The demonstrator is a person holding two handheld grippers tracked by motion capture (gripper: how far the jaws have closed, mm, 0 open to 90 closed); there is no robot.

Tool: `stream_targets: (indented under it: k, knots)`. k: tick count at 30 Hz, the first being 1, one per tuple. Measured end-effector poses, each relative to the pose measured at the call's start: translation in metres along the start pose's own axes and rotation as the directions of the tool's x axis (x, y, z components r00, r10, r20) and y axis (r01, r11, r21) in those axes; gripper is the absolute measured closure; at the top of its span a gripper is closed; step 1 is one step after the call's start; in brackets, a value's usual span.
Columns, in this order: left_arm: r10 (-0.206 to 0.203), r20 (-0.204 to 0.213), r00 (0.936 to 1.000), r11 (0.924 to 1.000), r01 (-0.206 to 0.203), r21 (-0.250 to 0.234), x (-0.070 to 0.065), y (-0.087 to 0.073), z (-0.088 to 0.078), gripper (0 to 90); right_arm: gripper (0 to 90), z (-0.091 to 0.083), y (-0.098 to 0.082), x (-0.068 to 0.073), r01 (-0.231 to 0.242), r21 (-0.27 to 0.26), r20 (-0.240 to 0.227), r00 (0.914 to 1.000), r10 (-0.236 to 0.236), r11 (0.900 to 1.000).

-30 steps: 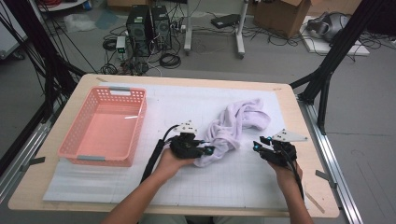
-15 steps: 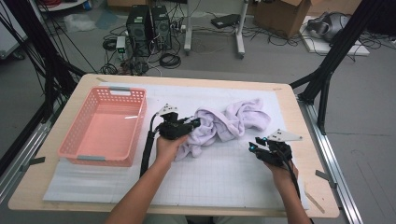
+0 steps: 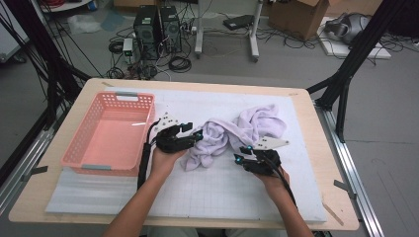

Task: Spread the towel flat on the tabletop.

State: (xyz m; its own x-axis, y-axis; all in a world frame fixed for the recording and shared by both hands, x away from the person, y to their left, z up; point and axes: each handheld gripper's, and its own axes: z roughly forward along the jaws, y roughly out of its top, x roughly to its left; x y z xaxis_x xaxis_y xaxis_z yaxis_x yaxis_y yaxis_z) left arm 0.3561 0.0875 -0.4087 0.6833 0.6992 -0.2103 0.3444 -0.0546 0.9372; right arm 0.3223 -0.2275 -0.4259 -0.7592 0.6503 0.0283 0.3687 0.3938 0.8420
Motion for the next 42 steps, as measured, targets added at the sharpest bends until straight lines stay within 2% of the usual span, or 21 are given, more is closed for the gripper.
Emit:
stream_targets:
  k: [3,9,11,12,13,15,18,21,22,23,24,26,30,31,34,36,38,39,40,41,42]
  knots:
    - [0.005,0.011,0.9999,1.0,-0.005,0.005,0.0,-0.003,-0.006,45.0,57.1,0.016,0.01,0.004,-0.013,-0.002,-0.03,0.9995,0.013,1.0]
    - [-0.006,0.007,1.0,0.9998,0.006,0.021,0.004,-0.014,-0.012,45.4,50.6,0.068,0.025,0.008,-0.012,0.077,0.037,0.9993,0.009,0.997]
    - [-0.005,0.013,0.9999,0.9991,0.005,0.043,0.005,-0.015,-0.013,45.3,56.4,0.074,0.025,0.009,0.002,0.089,0.05,0.9987,-0.006,0.996]
    - [0.003,0.014,0.9999,0.9989,-0.004,0.047,0.004,-0.015,-0.013,45.3,66.0,0.078,0.025,0.011,0.019,0.11,0.067,0.9974,-0.026,0.994]
    - [0.008,0.016,0.9998,0.9989,-0.009,0.045,0.003,-0.015,-0.014,45.5,87.6,0.082,0.024,0.012,0.05,0.133,0.06,0.9965,-0.058,0.99]
    - [0.019,0.023,0.9996,0.999,-0.02,0.041,0.001,-0.014,-0.015,45.7,89.9,0.078,0.024,0.009,0.04,0.14,0.036,0.9983,-0.046,0.989]
    - [0.03,0.03,0.9991,0.9988,-0.032,0.037,-0.002,-0.013,-0.017,45.8,90.0,0.068,0.023,0.006,0.032,0.13,0.021,0.9992,-0.035,0.991]
    - [0.037,0.036,0.9987,0.9987,-0.038,0.034,-0.004,-0.014,-0.016,45.9,90.0,0.03,0.016,0.0,0.017,0.102,0.022,0.9996,-0.019,0.995]
    - [0.035,0.038,0.9987,0.9986,-0.036,0.038,-0.005,-0.016,-0.015,45.9,90.0,0.03,0.016,0.0,0.017,0.102,0.022,0.9996,-0.019,0.995]
    - [0.034,0.04,0.9986,0.9984,-0.035,0.044,-0.005,-0.017,-0.014,45.8,90.0,0.009,0.01,-0.004,0.006,0.09,0.029,0.9995,-0.008,0.996]
    - [0.032,0.042,0.9986,0.9984,-0.034,0.046,-0.006,-0.019,-0.013,45.8,90.0,0.009,0.01,-0.004,0.006,0.09,0.029,0.9995,-0.008,0.996]
    - [0.035,0.047,0.9983,0.9974,-0.038,0.061,-0.008,-0.022,-0.011,45.8,90.0,-0.023,0.0,-0.007,-0.004,0.079,0.057,0.9984,0.0,0.997]
    - [0.041,0.062,0.9972,0.9942,-0.047,0.096,-0.011,-0.028,-0.006,45.8,90.0,-0.052,-0.011,-0.01,-0.008,0.081,0.095,0.9955,0.0,0.997]
    - [0.048,0.064,0.9968,0.9924,-0.055,0.11,-0.012,-0.029,-0.004,45.8,90.0,-0.07,-0.017,-0.012,-0.018,0.091,0.135,0.9909,0.005,0.996]
    - [0.057,0.079,0.9952,0.9881,-0.068,0.138,-0.015,-0.032,0.001,45.8,90.0,-0.084,-0.024,-0.016,-0.036,0.115,0.188,0.9821,0.014,0.993]
    - [0.062,0.097,0.9933,0.9865,-0.076,0.145,-0.018,-0.033,0.004,45.6,90.0,-0.097,-0.035,-0.021,-0.054,0.164,0.265,0.9643,0.009,0.985]
    - [0.071,0.125,0.9896,0.9815,-0.091,0.168,-0.021,-0.035,0.008,44.8,89.0,-0.102,-0.04,-0.023,-0.068,0.161,0.257,0.966,0.025,0.985]
    - [0.071,0.125,0.9896,0.9815,-0.091,0.168,-0.021,-0.035,0.008,44.4,81.6,-0.105,-0.042,-0.024,-0.077,0.147,0.246,0.9684,0.038,0.986]
    - [0.082,0.137,0.9872,0.9766,-0.107,0.186,-0.024,-0.037,0.01,44.0,71.4,-0.108,-0.042,-0.025,-0.088,0.122,0.255,0.9653,0.054,0.989]
    - [0.097,0.147,0.9843,0.9702,-0.127,0.207,-0.027,-0.038,0.013,43.8,69.3,-0.111,-0.042,-0.027,-0.11,0.098,0.28,0.9568,0.079,0.989]
    - [0.106,0.157,0.9818,0.9648,-0.14,0.223,-0.03,-0.04,0.015,43.8,69.3,-0.111,-0.042,-0.027,-0.11,0.098,0.28,0.9568,0.079,0.989]
